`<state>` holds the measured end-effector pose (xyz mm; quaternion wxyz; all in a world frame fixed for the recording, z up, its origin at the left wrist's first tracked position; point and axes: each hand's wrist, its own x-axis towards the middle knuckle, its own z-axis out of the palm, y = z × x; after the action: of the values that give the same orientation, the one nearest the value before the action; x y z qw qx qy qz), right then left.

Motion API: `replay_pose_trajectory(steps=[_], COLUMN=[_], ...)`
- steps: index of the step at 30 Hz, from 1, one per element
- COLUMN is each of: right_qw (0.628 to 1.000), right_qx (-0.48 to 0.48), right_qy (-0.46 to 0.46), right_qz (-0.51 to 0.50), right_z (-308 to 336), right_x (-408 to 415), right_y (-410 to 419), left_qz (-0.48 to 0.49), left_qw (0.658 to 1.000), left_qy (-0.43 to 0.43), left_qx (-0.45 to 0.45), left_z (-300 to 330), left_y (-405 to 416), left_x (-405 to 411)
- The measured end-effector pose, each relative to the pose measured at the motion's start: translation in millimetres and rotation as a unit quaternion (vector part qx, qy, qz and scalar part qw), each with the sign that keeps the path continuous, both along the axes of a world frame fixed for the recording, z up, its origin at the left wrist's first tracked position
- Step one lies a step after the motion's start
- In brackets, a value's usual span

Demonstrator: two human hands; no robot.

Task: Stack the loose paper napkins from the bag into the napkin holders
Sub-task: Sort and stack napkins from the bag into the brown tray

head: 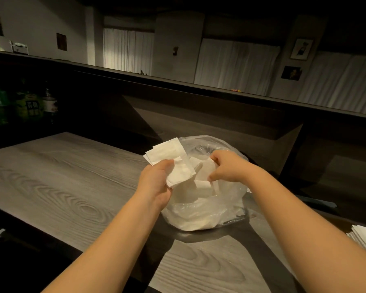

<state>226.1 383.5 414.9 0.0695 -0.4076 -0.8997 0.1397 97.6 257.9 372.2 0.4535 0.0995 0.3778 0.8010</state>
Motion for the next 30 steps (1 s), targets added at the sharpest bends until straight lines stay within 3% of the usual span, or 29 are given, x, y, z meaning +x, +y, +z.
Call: replay_pose_trajectory(steps=[4,6,8,10,12,15,19,24,27,30], right_qw=[0.999,0.999,0.993,0.960,0.901,0.825,0.812,0.836,0.812,0.839], right_qx=[0.018,0.030,0.008,-0.064,-0.139,-0.233,-0.288,-0.244,-0.286,-0.247], right_qy=[-0.041,0.006,0.113,0.272,0.410,0.515,0.507,0.489,0.505,0.478], right_qz=[0.009,0.017,0.028,0.028,0.016,0.007,-0.008,-0.049,-0.058,-0.082], right_z=[-0.4,-1.1,3.8,13.1,22.7,32.5,29.1,2.9,-3.0,-9.4], right_x=[5.5,8.9,15.0,25.0,37.6,56.6,61.4,38.6,29.2,21.4], right_y=[5.2,6.8,4.1,-1.8,-9.8,-20.2,-36.0,-55.6,-61.6,-50.8], left_qz=[0.000,0.005,0.021,0.041,0.050,0.030,-0.048,-0.148,-0.166,-0.126], left_qw=[1.000,1.000,1.000,0.999,0.999,0.999,0.992,0.981,0.973,0.980], left_qy=[0.006,0.006,0.006,0.005,0.010,0.041,0.118,0.124,0.160,0.150], left_qx=[0.001,0.005,0.011,0.015,0.013,0.016,-0.004,0.024,-0.014,-0.035], left_z=[4.3,6.6,7.2,7.5,8.7,14.3,16.0,14.1,8.2,5.8], left_y=[-0.4,-0.9,-1.0,-0.9,-1.3,-2.8,1.6,0.4,0.0,-1.6], left_x=[3.7,4.0,2.9,0.6,1.1,13.0,44.6,75.6,73.6,62.9])
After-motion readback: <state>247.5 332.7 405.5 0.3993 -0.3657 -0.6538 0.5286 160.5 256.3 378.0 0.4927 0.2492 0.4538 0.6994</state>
